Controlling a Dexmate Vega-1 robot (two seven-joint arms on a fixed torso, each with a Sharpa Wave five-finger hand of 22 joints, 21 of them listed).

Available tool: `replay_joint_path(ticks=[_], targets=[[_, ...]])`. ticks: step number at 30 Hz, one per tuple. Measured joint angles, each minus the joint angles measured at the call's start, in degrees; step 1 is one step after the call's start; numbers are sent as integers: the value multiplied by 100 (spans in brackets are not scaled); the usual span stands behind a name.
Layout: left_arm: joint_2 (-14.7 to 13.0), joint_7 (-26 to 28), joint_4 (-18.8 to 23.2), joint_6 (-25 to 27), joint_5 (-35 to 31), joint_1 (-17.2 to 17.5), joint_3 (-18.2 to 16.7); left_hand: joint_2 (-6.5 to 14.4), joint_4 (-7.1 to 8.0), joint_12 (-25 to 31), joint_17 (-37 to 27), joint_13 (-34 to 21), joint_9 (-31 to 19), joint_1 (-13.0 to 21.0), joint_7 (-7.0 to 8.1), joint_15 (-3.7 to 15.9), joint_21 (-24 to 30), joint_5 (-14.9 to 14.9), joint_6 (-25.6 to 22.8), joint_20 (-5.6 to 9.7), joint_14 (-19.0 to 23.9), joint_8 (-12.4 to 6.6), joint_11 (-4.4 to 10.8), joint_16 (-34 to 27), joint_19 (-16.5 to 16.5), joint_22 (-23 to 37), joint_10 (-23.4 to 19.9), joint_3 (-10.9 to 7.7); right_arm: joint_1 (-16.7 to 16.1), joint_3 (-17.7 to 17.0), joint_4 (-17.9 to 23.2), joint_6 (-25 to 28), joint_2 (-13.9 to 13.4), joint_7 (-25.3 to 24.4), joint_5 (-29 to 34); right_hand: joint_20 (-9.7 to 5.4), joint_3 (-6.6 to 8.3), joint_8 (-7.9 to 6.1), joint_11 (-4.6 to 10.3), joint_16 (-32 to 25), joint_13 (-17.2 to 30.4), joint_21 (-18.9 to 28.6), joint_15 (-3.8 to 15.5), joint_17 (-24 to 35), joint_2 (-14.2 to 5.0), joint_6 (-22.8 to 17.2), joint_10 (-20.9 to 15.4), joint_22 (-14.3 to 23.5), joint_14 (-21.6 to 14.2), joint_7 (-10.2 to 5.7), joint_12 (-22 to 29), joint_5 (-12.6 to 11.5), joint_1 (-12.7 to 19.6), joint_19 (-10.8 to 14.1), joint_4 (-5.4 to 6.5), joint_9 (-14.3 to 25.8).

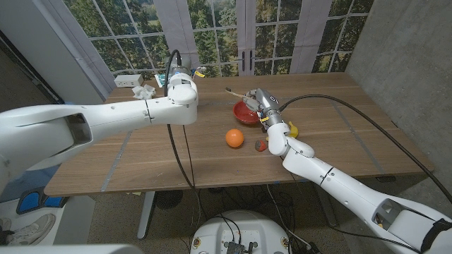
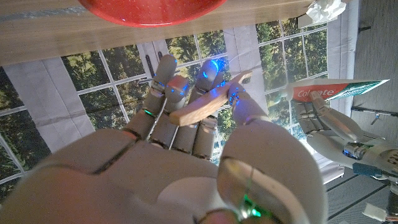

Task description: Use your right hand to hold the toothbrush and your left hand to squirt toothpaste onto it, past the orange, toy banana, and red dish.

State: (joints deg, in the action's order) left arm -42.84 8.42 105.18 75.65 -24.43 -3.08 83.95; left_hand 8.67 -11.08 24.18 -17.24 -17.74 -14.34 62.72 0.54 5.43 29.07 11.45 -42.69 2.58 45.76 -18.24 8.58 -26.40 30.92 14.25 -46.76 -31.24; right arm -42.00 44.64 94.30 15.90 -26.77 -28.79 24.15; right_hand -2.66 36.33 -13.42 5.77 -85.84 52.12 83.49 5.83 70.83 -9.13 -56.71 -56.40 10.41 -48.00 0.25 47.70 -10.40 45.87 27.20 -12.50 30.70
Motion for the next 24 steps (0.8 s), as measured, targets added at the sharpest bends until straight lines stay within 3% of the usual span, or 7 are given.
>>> replay_joint_path(ticks=[13, 19, 24], targets=[[-252, -963, 108, -662, -1141, -121, 133, -37, 36, -6, 0, -33, -5, 51, 81, 1, 46, -1, -19, 0, 0, 0, 55, 0, 0, 0, -55, 60, -22, 81, 192, 272, 13, 34, 197, 0, 7, 1, 69, -20, -3, 0, 18, 0, 39, -60, -69, 0, 24, -60, 21, 3, -35, 0, -7, -7], [-319, -1515, 140, -1135, -1831, 35, -132, -37, 44, -7, 0, -45, -4, 51, 102, 1, 88, -6, -40, 25, 0, -33, 84, 0, -26, -1, -84, 97, -17, 151, 242, 384, 33, 90, 283, 0, 7, 2, 70, -20, -3, 23, 0, 0, 38, -60, -69, 0, 42, -60, 41, 4, -34, 0, -6, -1], [-351, -1954, 155, -1596, -2405, 306, -568, -34, 44, -11, 1, -49, -4, 54, 142, 0, 103, -16, -80, 30, 0, -33, 96, 0, -30, -1, -96, 97, 11, 206, 241, 448, 67, 102, 367, 0, 6, 4, 70, -20, 1, 22, 0, 0, 38, -60, -69, 0, 41, -60, 41, 19, -34, 0, -6, -1]])
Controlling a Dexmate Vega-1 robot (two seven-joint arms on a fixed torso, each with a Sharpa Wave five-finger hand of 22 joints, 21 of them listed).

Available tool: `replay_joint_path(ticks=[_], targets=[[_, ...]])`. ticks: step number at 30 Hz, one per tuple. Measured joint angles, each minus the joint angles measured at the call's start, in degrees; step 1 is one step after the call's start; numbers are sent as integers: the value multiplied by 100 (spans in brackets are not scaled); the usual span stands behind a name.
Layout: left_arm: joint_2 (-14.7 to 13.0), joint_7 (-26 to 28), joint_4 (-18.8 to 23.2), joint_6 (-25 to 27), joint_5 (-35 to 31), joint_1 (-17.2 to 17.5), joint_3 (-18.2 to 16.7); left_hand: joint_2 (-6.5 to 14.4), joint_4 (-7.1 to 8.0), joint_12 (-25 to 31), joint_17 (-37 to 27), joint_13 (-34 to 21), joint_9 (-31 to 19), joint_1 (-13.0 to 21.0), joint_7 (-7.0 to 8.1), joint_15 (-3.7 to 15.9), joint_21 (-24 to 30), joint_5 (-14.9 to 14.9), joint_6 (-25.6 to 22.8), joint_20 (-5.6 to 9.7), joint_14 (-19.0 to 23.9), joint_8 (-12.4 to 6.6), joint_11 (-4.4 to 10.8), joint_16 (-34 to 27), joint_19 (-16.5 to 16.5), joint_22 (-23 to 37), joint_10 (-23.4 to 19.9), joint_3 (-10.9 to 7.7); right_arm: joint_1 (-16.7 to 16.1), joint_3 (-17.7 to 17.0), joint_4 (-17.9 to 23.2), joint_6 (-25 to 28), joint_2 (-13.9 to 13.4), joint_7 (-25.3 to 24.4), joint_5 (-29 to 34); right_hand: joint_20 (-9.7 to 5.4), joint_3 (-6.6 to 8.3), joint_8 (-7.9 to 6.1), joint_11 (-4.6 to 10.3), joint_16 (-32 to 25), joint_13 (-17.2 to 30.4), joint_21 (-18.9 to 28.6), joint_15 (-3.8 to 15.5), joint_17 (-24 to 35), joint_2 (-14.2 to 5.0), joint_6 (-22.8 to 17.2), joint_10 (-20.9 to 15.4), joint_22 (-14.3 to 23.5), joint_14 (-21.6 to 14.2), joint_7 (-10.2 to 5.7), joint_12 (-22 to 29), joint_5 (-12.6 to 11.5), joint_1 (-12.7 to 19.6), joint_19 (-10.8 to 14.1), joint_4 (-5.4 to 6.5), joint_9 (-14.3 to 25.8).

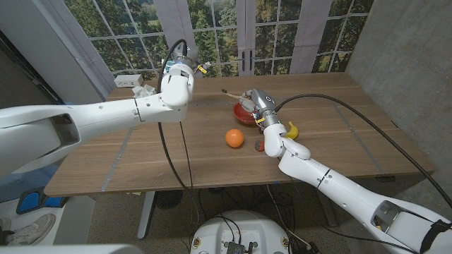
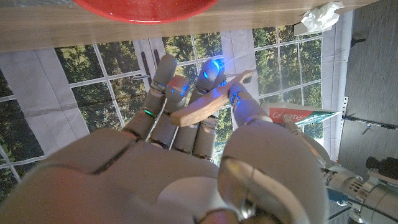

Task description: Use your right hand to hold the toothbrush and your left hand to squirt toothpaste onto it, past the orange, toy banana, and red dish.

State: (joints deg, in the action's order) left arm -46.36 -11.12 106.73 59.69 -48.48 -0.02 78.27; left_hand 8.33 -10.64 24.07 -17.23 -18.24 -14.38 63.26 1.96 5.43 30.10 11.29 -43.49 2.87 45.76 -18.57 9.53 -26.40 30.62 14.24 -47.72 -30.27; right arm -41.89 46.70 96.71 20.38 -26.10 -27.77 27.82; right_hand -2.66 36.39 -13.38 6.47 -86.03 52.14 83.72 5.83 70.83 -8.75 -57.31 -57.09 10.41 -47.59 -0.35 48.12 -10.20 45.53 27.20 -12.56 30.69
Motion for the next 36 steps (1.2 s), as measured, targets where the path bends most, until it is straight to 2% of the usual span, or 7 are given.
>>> replay_joint_path(ticks=[2, 11, 20, 21, 22, 33, 36], targets=[[0, -122, 3, -141, -169, 64, -102, 20, 12, -2, 0, -4, 0, 20, 0, 0, 21, -1, 0, 0, 0, 0, 8, 0, 0, 0, -8, 25, 11, 18, -11, 12, 13, 0, 21, 0, 0, 10, 0, -19, 2, 0, 0, 0, 0, 0, 0, 0, 0, 0, 0, 2, 0, 0, 0, 0], [67, -798, 2, -1064, -1150, 642, -1019, -11, -6, -18, 2, -35, 1, 95, 31, 0, 63, 9, -31, 0, -1, 0, 9, 1, 0, 0, -9, 55, 51, 91, -110, 37, 91, -36, 107, -22, 24, 20, 0, -22, 2, 0, 0, 0, -1, 0, 0, 0, 0, 0, 0, 7, 0, -21, -24, 0], [193, -1273, -47, -1891, -1792, 1098, -1804, -18, -13, -19, -23, -53, 1, 134, 93, -11, 85, 19, -31, -22, 11, 0, 20, 1, -21, -1, -20, 97, 78, 127, -183, -7, 169, -108, 128, -21, 24, 34, 0, -22, -8, -1, 0, 0, -18, 0, 0, -18, -1, 0, -1, 2, -18, -21, -24, -1], [193, -1316, -47, -1984, -1842, 1098, -1804, -18, -13, -19, -23, -53, 1, 134, 93, -11, 85, 19, -31, -22, 11, -23, 20, 1, -21, -1, -21, 97, 81, 129, -190, -7, 177, -108, 128, -21, 24, 36, 0, -21, -5, -1, 0, 0, -18, 0, 0, -14, -1, -1, -1, 2, -18, -21, -24, -2], [217, -1368, -55, -2107, -1901, 1177, -1972, -16, -12, -19, -24, -53, 0, 136, 107, -11, 106, 19, -46, -1, 11, -30, 21, 1, -43, -1, -21, 97, 85, 130, -200, -20, 187, -131, 128, -21, 24, 36, 0, -21, -9, -1, 0, 0, -18, 0, 0, -13, -1, 0, -1, 2, -18, -21, -24, -2], [331, -1712, -82, -3055, -2239, 1473, -2643, -33, -13, -23, -23, -82, 1, 179, 176, -11, 128, 19, -70, -20, 10, -30, 30, 2, -83, -1, -30, 143, 112, 138, -289, -75, 269, -236, 127, -21, 23, 46, 0, -45, -5, 21, 0, 0, -25, 0, 0, -21, -1, -1, -3, 2, -25, -21, -23, -3], [336, -1801, -84, -3291, -2281, 1484, -2679, -33, 5, -24, -23, -82, 0, 179, 184, -10, 128, 18, -62, -19, 10, -29, 48, 2, -85, -1, -48, 163, 126, 143, -313, -78, 288, -240, 127, -21, 23, 58, 0, -45, -8, 21, 0, 0, -25, 0, 0, -16, -1, -1, 1, 3, -25, -21, -23, -3]])
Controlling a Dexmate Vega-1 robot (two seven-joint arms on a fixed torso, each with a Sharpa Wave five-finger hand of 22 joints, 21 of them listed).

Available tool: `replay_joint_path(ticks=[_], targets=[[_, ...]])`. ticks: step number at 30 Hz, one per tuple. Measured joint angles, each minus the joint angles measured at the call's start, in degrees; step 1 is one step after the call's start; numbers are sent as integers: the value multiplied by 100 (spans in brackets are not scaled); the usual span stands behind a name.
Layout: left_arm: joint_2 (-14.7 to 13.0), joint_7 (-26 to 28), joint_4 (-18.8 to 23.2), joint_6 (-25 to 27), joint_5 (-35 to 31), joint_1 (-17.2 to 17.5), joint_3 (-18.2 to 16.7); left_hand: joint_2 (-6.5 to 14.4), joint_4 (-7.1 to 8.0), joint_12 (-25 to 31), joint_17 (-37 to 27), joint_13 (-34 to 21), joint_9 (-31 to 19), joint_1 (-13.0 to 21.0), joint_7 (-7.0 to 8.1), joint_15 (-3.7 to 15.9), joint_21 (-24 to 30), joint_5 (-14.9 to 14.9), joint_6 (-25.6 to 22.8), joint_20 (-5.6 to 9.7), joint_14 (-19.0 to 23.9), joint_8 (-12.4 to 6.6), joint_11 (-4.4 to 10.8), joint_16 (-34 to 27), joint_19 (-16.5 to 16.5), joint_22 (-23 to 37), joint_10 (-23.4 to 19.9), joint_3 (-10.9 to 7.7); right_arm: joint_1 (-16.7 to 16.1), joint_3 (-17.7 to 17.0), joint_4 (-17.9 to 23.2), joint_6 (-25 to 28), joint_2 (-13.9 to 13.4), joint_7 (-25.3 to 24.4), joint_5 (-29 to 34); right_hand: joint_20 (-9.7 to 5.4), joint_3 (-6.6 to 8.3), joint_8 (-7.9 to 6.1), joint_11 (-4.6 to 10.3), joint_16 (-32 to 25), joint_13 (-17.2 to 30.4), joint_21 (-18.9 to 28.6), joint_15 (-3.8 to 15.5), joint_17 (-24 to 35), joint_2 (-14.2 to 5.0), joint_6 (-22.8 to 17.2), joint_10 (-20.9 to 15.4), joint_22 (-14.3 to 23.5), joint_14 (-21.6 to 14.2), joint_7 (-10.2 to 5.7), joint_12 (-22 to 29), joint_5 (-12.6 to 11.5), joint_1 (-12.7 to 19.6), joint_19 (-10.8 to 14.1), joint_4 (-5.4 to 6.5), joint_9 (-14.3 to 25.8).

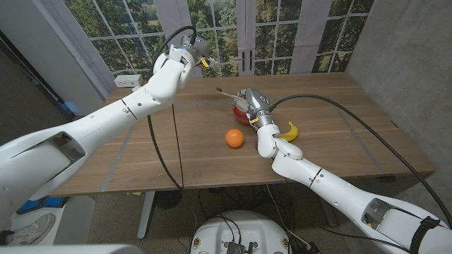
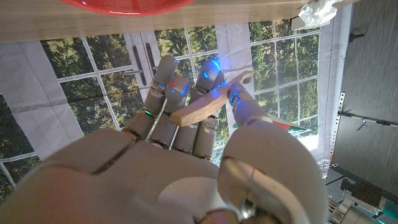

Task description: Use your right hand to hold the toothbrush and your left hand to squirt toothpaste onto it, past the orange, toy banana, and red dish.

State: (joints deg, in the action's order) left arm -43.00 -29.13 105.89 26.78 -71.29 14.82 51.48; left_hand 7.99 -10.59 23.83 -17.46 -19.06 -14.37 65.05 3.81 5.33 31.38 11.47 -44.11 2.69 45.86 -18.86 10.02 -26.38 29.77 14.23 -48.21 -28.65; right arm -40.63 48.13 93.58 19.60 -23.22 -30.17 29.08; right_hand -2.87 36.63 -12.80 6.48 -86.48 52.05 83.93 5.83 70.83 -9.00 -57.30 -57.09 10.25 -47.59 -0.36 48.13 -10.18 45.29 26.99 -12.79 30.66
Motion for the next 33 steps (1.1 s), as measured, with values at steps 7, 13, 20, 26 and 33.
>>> replay_joint_path(ticks=[7, 13, 20, 26, 33], targets=[[71, -182, -16, -400, -98, 93, -329, -23, -3, -21, 1, 2, 0, 22, 41, 0, 22, -1, -41, 11, 0, -19, 53, 1, -53, 0, -53, 11, 28, 20, -39, -24, 31, -50, -1, 0, 24, 6, 0, 0, -1, 0, 0, 0, -10, 0, 0, -13, 0, 0, 0, 4, -10, 0, -24, -1], [109, -314, -19, -679, -162, 113, -469, -30, -2, -34, 1, 4, 0, 60, 71, 0, 44, -2, -72, 9, -1, -29, 63, 3, -70, 0, -104, 61, 41, 48, -25, 3, 53, -55, 15, 0, 24, -15, 0, 0, 6, 0, 0, 0, -21, 0, 0, -12, 0, 0, 0, 5, -22, 0, -24, -2], [159, -506, -19, -992, -234, 108, -608, -21, 3, -31, -30, -16, 0, 69, 115, 0, 44, -8, -115, 9, 0, -43, 83, 3, -70, 0, -144, 66, 62, 113, 105, 365, 105, 17, 164, 23, 24, -16, 0, 0, -6, 0, 0, 0, -20, 0, 0, -12, 0, 0, 0, 7, -22, -23, -24, 3], [183, -641, -14, -1174, -300, 56, -640, -23, -3, -30, -59, -48, 1, 129, 133, -7, 88, -19, -134, -23, 15, -65, 53, 4, -101, -1, -174, 107, 84, 166, 177, 623, 139, 87, 263, 23, 24, -16, 0, 0, -6, 0, 0, 0, 16, 6, 0, -12, 0, -7, 0, -2, -58, -22, -24, 20], [196, -891, -10, -1543, -418, -80, -638, -45, -3, -9, -78, -50, 1, 151, 153, 9, 88, -19, -154, 8, 33, -65, 54, 4, -131, -1, -175, 154, 96, 220, 252, 819, 183, 100, 327, 22, 23, -16, 0, 0, -4, 21, 0, 0, 16, -4, 0, -12, 0, 1, 0, -2, -58, -22, -23, 31]])
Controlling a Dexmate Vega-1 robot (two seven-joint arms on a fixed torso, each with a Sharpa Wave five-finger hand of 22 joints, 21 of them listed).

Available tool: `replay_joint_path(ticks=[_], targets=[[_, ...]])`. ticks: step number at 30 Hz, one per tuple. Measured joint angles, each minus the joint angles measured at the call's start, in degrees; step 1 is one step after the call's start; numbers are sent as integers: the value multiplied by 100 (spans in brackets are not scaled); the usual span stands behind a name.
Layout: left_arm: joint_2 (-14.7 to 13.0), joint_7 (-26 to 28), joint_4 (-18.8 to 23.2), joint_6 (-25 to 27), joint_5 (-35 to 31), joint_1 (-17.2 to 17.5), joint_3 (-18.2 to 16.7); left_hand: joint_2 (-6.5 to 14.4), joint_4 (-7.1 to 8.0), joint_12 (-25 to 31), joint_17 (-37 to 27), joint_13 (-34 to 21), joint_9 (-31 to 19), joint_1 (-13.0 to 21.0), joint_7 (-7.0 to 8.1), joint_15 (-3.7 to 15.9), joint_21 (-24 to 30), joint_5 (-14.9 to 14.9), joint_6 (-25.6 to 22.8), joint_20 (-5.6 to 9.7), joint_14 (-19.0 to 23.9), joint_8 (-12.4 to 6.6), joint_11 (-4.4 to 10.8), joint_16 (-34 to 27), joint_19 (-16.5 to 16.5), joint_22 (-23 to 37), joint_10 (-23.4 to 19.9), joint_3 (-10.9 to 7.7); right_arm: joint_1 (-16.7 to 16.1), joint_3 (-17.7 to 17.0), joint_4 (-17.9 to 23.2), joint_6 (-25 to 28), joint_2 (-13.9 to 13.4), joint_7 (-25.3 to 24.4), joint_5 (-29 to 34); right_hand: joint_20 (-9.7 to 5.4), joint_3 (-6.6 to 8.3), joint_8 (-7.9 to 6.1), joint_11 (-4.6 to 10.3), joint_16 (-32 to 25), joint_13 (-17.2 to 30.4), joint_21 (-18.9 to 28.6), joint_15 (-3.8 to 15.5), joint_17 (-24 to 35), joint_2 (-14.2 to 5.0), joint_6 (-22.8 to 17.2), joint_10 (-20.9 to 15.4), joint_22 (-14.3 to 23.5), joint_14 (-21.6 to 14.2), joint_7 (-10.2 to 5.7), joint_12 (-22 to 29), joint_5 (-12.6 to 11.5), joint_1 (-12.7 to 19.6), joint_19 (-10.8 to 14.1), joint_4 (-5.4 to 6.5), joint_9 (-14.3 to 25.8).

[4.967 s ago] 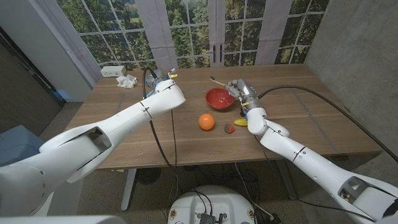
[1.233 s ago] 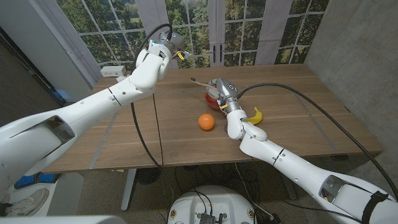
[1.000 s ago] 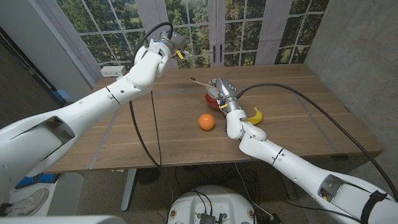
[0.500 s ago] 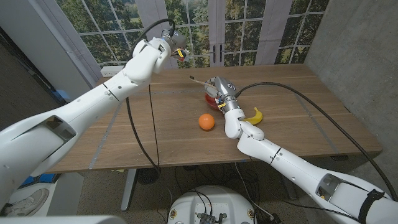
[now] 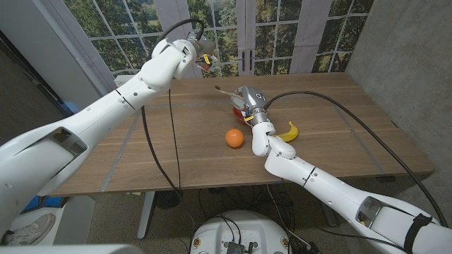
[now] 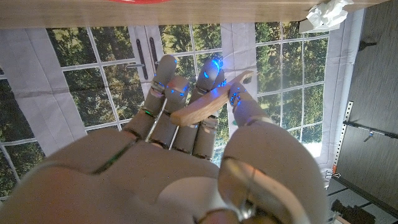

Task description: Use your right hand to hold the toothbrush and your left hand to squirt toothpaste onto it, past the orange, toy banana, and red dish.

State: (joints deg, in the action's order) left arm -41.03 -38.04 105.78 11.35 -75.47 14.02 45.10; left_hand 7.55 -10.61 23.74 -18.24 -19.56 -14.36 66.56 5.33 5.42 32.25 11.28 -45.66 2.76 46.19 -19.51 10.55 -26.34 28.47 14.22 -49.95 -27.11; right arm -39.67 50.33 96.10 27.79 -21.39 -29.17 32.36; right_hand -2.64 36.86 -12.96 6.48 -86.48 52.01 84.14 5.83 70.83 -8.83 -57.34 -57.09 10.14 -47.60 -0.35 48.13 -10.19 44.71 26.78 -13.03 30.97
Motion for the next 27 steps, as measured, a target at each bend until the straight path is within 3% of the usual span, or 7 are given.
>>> replay_joint_path(ticks=[27], targets=[[140, -620, -300, -1198, -145, -531, 223, -53, 13, -30, 4, 4, 26, 50, 41, 1, 104, 19, 1, 1, -1, 0, 72, 0, -82, 0, -72, 111, 84, 202, 3, 312, 173, -180, 237, -12, 0, 22, 0, -22, -2, -3, 0, 0, 0, -18, 0, 1, 0, -19, 19, 6, 2, -10, 0, -2]])
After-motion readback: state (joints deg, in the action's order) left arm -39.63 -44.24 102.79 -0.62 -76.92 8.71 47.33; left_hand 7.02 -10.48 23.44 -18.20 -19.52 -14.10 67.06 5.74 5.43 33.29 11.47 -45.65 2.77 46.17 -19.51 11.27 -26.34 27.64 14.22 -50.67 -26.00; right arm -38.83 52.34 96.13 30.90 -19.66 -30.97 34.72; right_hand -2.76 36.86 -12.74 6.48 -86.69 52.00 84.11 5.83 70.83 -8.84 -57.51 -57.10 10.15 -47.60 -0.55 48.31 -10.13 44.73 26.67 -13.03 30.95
